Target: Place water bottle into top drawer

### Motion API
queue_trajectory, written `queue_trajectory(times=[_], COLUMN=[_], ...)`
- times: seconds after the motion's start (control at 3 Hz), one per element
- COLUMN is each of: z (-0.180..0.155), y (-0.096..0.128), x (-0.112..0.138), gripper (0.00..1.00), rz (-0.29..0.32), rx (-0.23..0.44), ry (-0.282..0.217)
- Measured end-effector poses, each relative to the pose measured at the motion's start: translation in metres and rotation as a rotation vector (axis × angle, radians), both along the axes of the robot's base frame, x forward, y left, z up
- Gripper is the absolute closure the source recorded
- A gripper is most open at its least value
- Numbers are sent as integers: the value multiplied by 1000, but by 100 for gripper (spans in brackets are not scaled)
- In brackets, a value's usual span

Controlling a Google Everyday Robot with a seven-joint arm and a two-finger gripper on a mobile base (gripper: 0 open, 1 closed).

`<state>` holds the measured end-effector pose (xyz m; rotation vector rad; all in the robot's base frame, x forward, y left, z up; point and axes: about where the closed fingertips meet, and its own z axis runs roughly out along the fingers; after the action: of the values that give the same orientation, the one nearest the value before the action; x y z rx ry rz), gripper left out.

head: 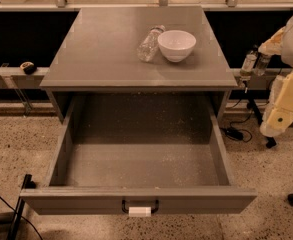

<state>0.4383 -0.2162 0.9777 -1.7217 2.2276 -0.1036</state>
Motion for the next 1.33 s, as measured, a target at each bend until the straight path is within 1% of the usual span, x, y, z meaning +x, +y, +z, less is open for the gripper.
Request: queue_trajectory(times=[0.33,0.67,1.0,1.33], z=[2,2,-4,-10], y=[2,13,52,84], x=[5,36,86,87], gripper=[0,0,0,0], rz=[8,60,198,368], rx=[-7,-64,-186,-258], ry=[-14,-45,-109,-242])
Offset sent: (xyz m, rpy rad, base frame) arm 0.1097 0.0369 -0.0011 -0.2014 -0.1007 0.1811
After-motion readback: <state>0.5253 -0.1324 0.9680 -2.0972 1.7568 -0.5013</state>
